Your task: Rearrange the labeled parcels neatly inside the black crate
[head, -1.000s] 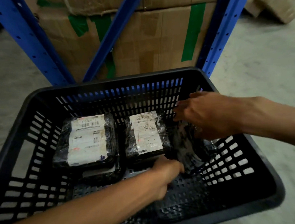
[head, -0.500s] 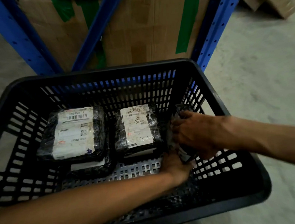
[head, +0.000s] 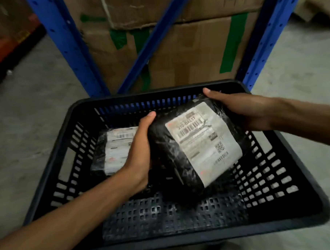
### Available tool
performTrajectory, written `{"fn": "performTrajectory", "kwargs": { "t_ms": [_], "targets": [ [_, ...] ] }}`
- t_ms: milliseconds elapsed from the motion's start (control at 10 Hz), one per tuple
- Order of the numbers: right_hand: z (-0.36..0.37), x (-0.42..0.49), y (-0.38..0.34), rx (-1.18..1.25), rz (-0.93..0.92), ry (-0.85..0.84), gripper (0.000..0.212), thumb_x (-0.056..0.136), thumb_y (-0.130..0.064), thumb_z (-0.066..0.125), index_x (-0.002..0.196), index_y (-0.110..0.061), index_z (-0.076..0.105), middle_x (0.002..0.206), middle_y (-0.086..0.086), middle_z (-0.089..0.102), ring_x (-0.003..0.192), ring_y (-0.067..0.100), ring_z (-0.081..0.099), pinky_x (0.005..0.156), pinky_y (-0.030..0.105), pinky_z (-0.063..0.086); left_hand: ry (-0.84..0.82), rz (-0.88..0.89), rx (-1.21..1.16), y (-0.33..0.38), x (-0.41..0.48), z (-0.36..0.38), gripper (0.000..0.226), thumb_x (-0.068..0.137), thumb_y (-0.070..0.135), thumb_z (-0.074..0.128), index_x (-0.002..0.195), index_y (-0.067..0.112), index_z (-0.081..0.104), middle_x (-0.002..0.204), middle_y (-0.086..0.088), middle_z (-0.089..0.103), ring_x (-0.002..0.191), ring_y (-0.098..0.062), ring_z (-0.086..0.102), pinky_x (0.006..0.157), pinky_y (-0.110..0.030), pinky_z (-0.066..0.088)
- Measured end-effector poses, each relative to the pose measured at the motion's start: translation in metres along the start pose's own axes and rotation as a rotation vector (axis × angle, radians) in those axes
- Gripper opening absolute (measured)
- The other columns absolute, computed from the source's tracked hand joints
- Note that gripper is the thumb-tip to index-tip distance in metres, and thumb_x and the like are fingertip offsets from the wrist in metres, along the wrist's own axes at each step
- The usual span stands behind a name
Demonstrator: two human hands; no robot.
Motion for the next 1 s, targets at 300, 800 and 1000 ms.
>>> {"fn": "performTrajectory", "kwargs": {
  "t_ms": [300,800,1000],
  "targets": [
    [0.004,0.034,0.021,-0.011,-0.146,0.383,0.029,0.093,-0.040,0.064,0.096,-0.013,0.073,0.103,0.010,0.079,0.068,0.011,0.077,0.054,0.024,0.061,0.482,0.030,0.331,-0.011,0.030,-0.021,0.058,0.087,0.059,0.056,0.118,0.011,0.062,0.124,-0.009,0.068,0.112,-0.031,0.064,0.099,-0.042,0.051],
    [0.014,0.080,0.064,-0.291,-0.077,0.201,0.020,0.105,-0.023,0.044,0.102,-0.023,0.064,0.083,-0.017,0.076,0.064,-0.011,0.071,0.054,0.003,0.051,0.369,-0.071,0.852,-0.025,0.072,-0.017,0.072,0.104,0.034,0.040,0.159,0.002,0.007,0.150,-0.016,0.049,0.129,-0.031,0.055,0.092,-0.031,0.047],
    [-0.012,0.034,0.008,-0.707,-0.177,0.593,0.062,0.092,-0.048,0.060,0.142,-0.013,0.052,0.131,0.008,0.067,0.116,0.025,0.066,0.098,0.033,0.052,0.278,0.119,0.858,-0.003,0.038,0.000,0.082,0.093,0.035,0.053,0.160,0.026,0.007,0.168,0.005,0.012,0.152,-0.018,0.020,0.117,-0.027,0.026]
  ]
}}
Point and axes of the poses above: each hand's wrist, its own x-axis towards the middle knuckle, its own z-axis out of the palm, y = z × x, the point moved 9 cm from there along x, towards the middle knuckle
